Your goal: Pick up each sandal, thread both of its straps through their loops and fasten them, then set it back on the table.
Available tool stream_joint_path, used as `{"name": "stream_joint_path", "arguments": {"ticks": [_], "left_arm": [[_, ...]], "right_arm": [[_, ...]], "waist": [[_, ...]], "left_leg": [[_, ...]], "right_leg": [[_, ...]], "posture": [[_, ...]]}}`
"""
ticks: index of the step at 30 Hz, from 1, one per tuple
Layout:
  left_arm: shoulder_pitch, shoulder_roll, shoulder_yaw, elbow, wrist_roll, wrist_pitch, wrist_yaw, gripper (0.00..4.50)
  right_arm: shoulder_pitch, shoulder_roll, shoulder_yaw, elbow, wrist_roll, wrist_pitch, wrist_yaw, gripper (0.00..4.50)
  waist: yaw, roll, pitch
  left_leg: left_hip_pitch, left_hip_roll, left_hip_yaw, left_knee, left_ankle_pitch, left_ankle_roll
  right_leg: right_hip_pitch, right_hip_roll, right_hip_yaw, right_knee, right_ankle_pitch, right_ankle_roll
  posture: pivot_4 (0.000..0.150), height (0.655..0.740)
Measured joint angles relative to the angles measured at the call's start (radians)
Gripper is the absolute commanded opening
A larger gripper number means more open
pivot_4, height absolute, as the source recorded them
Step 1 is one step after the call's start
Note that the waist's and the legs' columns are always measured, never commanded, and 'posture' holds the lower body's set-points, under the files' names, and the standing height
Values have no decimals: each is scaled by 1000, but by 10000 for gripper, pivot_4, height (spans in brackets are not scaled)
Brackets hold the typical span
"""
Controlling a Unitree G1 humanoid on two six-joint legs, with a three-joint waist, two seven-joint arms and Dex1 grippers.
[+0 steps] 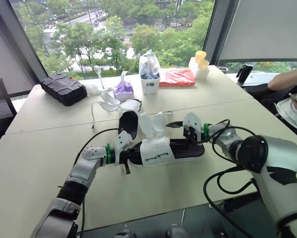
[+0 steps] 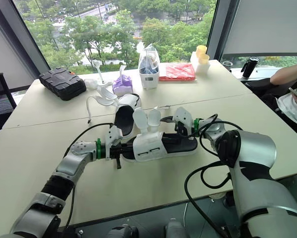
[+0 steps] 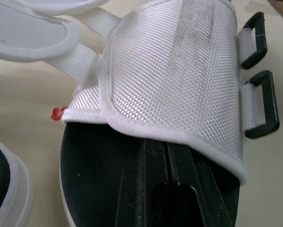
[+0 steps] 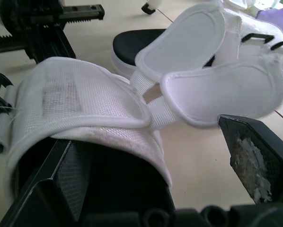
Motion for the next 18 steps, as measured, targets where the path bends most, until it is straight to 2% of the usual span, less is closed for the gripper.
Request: {"name": "stream_joint_path", "arguments": {"ticks": [6, 18], "left_arm": [[17, -48, 0, -29, -29, 38, -8, 0], [60, -62, -4, -91, -25, 69, 7, 0]], "right_arm": [[10, 28, -1, 0, -1, 7, 15, 44753], [46, 75, -4, 0, 1, -5, -18, 44753]], "waist": [[-4, 0, 0], [-6, 0, 0]], "left_leg": [[0, 0, 0, 0, 0, 0], [0, 1, 1, 0, 0, 0]], "right_leg": [[-1, 0, 0, 0, 0, 0], [-1, 0, 0, 0, 0, 0]], "posture": [[1500, 7400], [1500, 7400]]}}
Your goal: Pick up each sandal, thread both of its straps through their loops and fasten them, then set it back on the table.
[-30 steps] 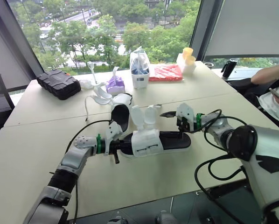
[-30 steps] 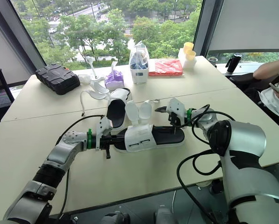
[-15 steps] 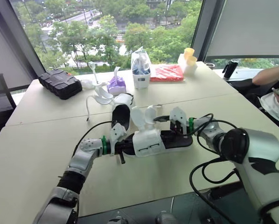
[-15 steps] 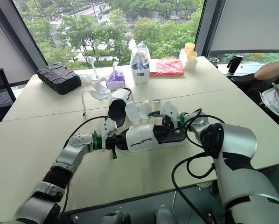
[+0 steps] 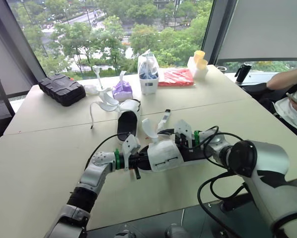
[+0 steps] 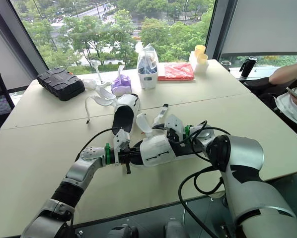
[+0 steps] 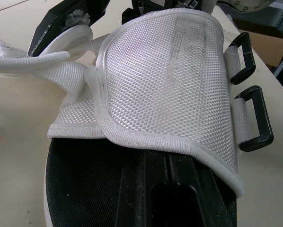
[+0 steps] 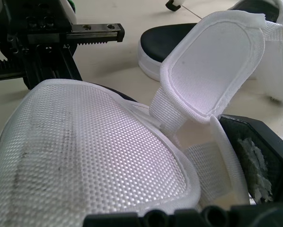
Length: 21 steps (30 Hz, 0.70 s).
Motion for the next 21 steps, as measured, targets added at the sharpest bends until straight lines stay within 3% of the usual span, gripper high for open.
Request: {"name": "stream_joint_path", "arguments": {"ticks": [10, 21], "left_arm": [[24, 73, -3, -103, 6, 44, -4, 0], [29, 53, -42, -57, 75, -47, 31, 0]], "right_arm": [[2, 33, -26, 0, 4, -40, -50, 44753], [47, 17, 54, 0, -45, -138, -136, 44753]], "waist": [[3, -1, 0], [9, -2, -1]], "left_leg": [[0, 1, 0, 0, 0, 0], [3, 0, -1, 1, 0, 0]], "right_leg": [[0, 1, 0, 0, 0, 0], [4, 0, 0, -1, 0, 0]], "posture": [[1500, 7400], [1500, 7400]]}}
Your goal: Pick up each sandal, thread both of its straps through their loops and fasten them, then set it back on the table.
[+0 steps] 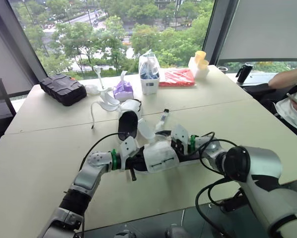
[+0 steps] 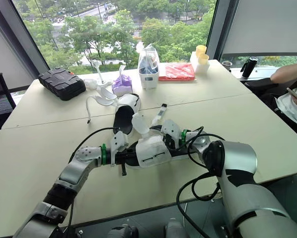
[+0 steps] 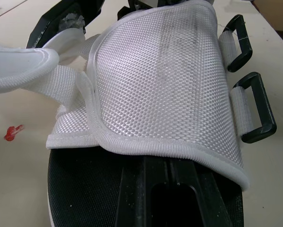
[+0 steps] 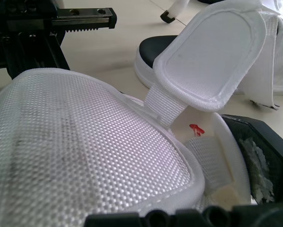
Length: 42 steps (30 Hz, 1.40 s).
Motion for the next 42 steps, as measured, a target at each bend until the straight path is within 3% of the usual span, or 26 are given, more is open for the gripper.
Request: {"name": "stream_joint_path", "arguments": {"ticks": [10, 16, 19, 25, 30, 36, 42], "left_arm": [[-7, 4, -12, 54, 11, -73, -11, 0], [-11, 4, -13, 65, 11, -88, -16, 0], [-15, 3, -14, 73, 11, -94, -19, 0], [-22, -1, -22, 78, 12, -98, -19, 0], [-20, 0, -23, 77, 12, -100, -16, 0], [-5, 5, -22, 55, 12, -96, -4, 0], [7, 8, -22, 33, 12, -90, 7, 0]], "right_arm": [[-117, -248, 15, 0, -35, 67, 185, 44753], [-261, -297, 13, 0, 60, 431, 279, 44753], [-329, -273, -5, 0, 161, 770, 302, 44753], [-343, -174, -12, -22, 333, 1203, 223, 44753], [-180, -50, -51, -411, 529, 1626, 88, 44753], [-76, 55, -61, -677, 672, 1790, -73, 44753], [-67, 102, -71, -735, 767, 1802, -182, 44753]], "waist": [[13, 0, -1], [13, 0, -1], [16, 1, -1], [19, 1, -1], [19, 3, -3], [19, 4, -3], [18, 4, -3]], "left_leg": [[1, 0, 1, 0, -1, 1], [1, 1, 1, 0, -1, 1], [1, 1, 0, 0, -1, 1], [-1, 0, 0, 0, -1, 1], [-2, -1, 0, 0, -1, 1], [-3, -1, 0, 0, -1, 1], [-3, -1, 0, -1, -1, 1]], "right_leg": [[1, 0, 0, 0, 0, 0], [1, -1, 0, -1, 0, 0], [0, -1, 0, 0, 0, -1], [-2, -4, 0, 0, 0, 0], [-3, -5, 0, 1, 0, 0], [-5, -5, 0, 3, 0, 0], [-6, -5, 0, 3, 0, 0]], "posture": [[1500, 7400], [1500, 7400], [1500, 7400], [1500, 7400], [1500, 7400], [1500, 7400], [1500, 7400]]}}
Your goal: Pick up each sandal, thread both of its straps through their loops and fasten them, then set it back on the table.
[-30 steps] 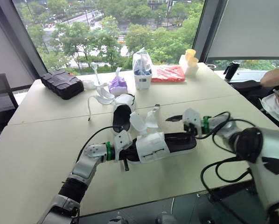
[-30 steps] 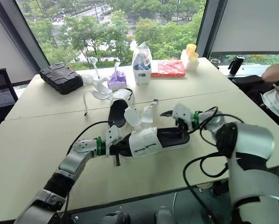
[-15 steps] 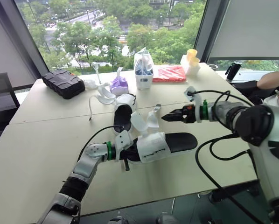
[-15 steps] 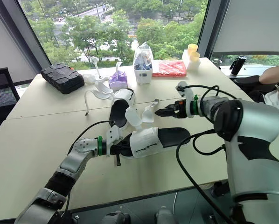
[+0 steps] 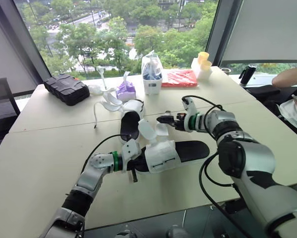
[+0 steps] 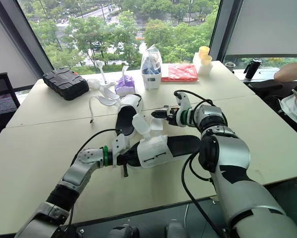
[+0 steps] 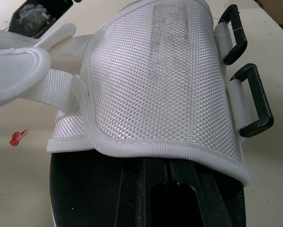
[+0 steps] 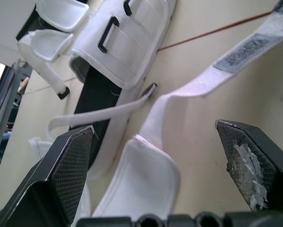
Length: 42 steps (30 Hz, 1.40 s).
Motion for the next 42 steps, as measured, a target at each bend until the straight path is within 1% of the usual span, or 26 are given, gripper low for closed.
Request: {"name": "stream_joint_path", "arguments": {"ticks": [5, 11, 13, 15, 19, 20, 21, 22, 26, 30, 32, 33, 36, 39, 42], "left_arm": [[17, 3, 1, -24, 0, 7, 21, 0], [34, 8, 1, -51, 0, 20, 36, 0], [36, 10, 1, -57, 0, 21, 37, 0], [38, 10, 2, -60, 0, 25, 41, 0], [44, 10, 2, -71, 0, 28, 50, 0], [44, 10, 2, -71, 0, 29, 51, 0], [44, 10, 2, -72, 0, 30, 52, 0], [44, 10, 2, -72, -1, 34, 53, 0], [43, 10, 2, -70, -1, 39, 55, 0], [42, 10, 2, -66, -2, 39, 54, 0], [39, 10, 3, -63, -3, 39, 54, 0], [37, 9, 2, -61, -3, 39, 53, 0], [30, 7, 2, -54, -4, 39, 46, 0], [21, 4, 3, -48, -5, 35, 39, 0], [13, 2, 3, -33, -5, 32, 37, 0]], "right_arm": [[1, 51, -18, 0, 65, -32, -93, 44753], [1, 83, -21, 0, 106, -56, -127, 44753], [1, 88, -21, 0, 117, -59, -127, 39736], [0, 92, -22, 0, 129, -60, -126, 32953], [-3, 92, -33, 0, 171, -53, -83, 12098], [-5, 90, -36, 0, 181, -50, -70, 8102], [-8, 87, -38, 0, 188, -46, -58, 1798], [-9, 83, -38, 0, 197, -42, -39, 338], [-14, 58, -40, -3, 234, 4, 44, 338], [-15, 21, -3, -56, 245, 82, 180, 338], [1, 7, 52, -137, 245, 132, 267, 338], [34, 5, 89, -224, 247, 149, 306, 338], [223, -1, 198, -611, 292, 172, 409, 338], [467, -25, 287, -1064, 313, 81, 437, 338], [634, -67, 352, -1303, 299, -41, 432, 338]], "waist": [[-2, 0, 0], [-2, 0, 0], [-2, 0, 0], [-2, 0, 0], [-2, 0, 0], [-2, 0, 0], [-2, 0, 0], [-2, 0, 0], [-1, 0, 0], [-1, 0, 0], [0, 0, 0], [1, 0, 0], [4, 0, 0], [7, 1, -1], [7, 1, -2]], "left_leg": [[0, 0, 0, 0, 0, 0], [0, 1, 0, 0, 0, 0], [0, 1, 0, 0, 0, 0], [0, 1, 0, 0, 0, 1], [0, 1, 1, 0, 0, 1], [0, 1, 1, 0, 0, 1], [0, 2, 1, 0, 0, 1], [0, 2, 1, 0, 0, 1], [0, 2, 1, 0, 0, 1], [0, 2, 1, 0, 0, 1], [0, 2, 1, 0, 0, 1], [-1, 2, 0, 0, 0, 1], [-6, 3, -1, 3, -1, 1], [-17, 2, -4, 8, -1, 0], [-17, 2, -3, 11, -1, 0]], "right_leg": [[0, 0, 0, 0, 0, 0], [0, 1, 0, 0, 0, 0], [0, 1, 0, 0, 0, 0], [0, 1, 0, 0, 0, 0], [0, 2, 0, 0, 0, 0], [0, 4, 0, 0, 0, 0], [0, 4, 0, 0, 0, 0], [0, 4, 0, 0, 0, 0], [0, 4, 0, 0, 0, 0], [0, 4, 0, 0, 0, 0], [0, 4, 0, 0, 0, 0], [0, 4, 0, 0, 0, 0], [-3, 4, -1, 0, 0, 0], [-12, 3, -3, 2, 1, 1], [-11, 3, -3, 2, 1, 2]], "posture": [[1500, 7400], [1500, 7400], [1500, 7400], [1500, 7400], [1500, 7400], [1500, 7400], [1500, 7400], [1500, 7400], [1500, 7400], [1500, 7400], [1500, 7400], [1500, 7400], [1500, 7400], [1500, 7400], [1500, 7400]]}}
